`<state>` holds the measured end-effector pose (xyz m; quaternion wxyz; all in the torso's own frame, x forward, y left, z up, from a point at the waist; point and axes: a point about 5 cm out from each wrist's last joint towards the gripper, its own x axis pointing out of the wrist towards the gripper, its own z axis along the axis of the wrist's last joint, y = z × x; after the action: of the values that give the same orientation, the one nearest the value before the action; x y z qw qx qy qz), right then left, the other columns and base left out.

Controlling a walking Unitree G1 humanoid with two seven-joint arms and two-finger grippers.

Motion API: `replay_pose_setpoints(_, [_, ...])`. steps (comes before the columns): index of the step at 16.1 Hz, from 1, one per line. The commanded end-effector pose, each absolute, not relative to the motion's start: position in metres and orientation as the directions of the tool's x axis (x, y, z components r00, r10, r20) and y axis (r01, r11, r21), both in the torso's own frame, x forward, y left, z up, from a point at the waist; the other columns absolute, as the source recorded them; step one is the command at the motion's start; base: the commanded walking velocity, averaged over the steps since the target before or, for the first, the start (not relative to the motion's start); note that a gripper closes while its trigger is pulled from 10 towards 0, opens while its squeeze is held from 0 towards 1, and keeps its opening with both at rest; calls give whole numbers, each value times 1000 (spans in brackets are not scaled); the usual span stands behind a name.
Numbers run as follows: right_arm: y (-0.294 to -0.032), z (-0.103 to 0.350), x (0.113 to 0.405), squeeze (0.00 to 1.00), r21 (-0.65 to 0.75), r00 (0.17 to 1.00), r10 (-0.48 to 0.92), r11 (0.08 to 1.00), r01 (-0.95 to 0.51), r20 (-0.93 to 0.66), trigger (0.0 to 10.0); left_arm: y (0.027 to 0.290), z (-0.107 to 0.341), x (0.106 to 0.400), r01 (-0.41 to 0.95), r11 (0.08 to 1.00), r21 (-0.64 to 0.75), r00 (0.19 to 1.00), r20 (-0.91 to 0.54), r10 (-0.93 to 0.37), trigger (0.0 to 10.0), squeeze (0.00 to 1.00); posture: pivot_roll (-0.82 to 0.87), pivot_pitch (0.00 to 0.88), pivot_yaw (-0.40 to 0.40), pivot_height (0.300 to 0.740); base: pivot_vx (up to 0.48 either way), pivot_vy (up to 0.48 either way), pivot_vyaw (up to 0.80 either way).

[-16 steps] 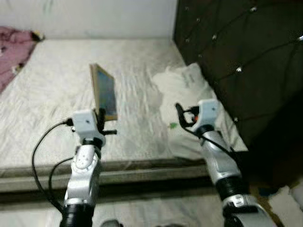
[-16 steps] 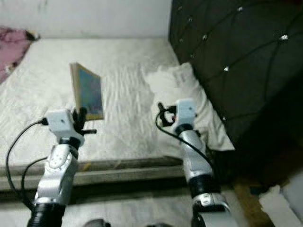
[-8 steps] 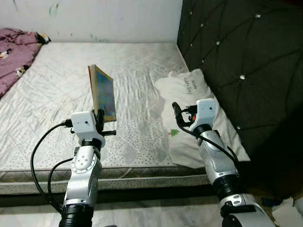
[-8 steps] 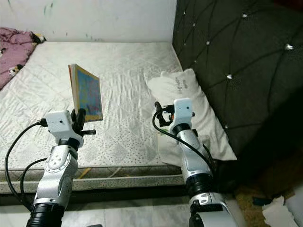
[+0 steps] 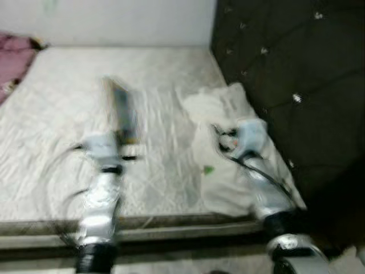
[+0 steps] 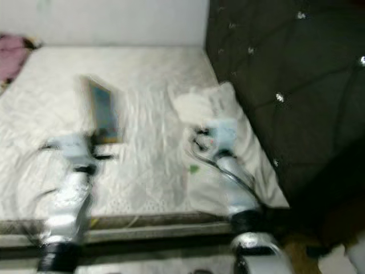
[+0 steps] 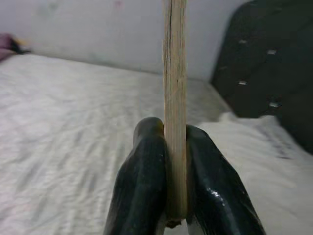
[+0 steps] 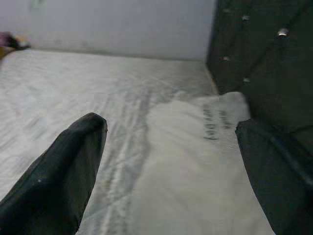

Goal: Clean up the room

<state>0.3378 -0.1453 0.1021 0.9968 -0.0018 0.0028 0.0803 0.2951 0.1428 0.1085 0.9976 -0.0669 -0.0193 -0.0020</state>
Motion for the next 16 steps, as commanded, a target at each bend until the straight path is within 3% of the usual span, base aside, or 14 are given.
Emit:
replay_pose_setpoints(1, [-127,109,341,0,10,979,205,979,-205,20,10000,161,114,296,-50,992,-112,997,61,57,10000,0,-7,0,-17,740,0,0,0])
replay_pose_setpoints(5, [-126,109,341,0,9,979,205,979,-205,20,10000,161,115,296,-47,991,-126,996,64,55,10000,0,-6,0,-17,740,0,0,0])
replay_pose_setpoints(16, [-126,109,342,0,7,978,209,978,-209,16,10000,160,115,297,-41,990,-133,997,66,51,10000,0,-5,0,-19,740,0,480,0])
